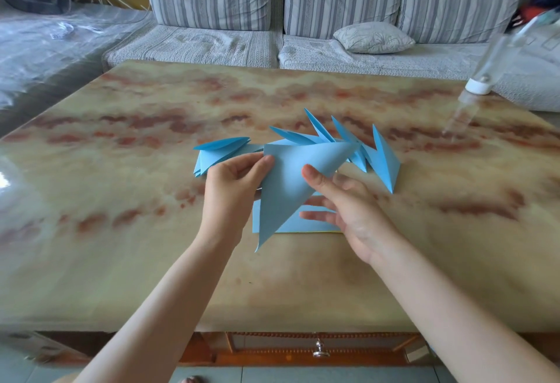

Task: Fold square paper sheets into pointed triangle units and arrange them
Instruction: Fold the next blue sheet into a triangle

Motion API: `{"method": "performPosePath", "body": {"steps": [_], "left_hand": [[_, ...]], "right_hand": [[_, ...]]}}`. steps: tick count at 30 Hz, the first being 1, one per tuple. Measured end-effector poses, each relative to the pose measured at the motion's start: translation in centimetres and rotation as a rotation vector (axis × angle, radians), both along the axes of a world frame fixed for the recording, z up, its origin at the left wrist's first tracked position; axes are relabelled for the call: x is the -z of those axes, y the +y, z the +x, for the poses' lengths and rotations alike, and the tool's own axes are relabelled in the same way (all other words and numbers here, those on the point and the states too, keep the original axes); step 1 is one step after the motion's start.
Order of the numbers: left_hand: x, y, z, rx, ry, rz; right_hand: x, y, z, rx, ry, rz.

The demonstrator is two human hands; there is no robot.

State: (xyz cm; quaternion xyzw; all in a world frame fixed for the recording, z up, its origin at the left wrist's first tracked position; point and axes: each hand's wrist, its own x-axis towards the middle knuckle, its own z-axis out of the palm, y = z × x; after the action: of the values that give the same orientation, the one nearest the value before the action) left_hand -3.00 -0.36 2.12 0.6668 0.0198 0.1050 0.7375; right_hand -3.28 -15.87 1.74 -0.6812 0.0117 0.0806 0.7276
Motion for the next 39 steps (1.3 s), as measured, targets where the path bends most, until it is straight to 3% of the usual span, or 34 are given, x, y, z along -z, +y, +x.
{"method": "performPosePath", "body": {"steps": [9,39], "left_hand": [[0.01,-0.65,-0.41,0.13,0.072,-0.143],[-0.5,-0.48,-0.74,0.14,0.123,-0.131]], "right_hand": [[0.11,0.39,0.21,0.118,0.024,0.099],[0.01,0.4,0.06,0.103,0.016,0.119]]}}
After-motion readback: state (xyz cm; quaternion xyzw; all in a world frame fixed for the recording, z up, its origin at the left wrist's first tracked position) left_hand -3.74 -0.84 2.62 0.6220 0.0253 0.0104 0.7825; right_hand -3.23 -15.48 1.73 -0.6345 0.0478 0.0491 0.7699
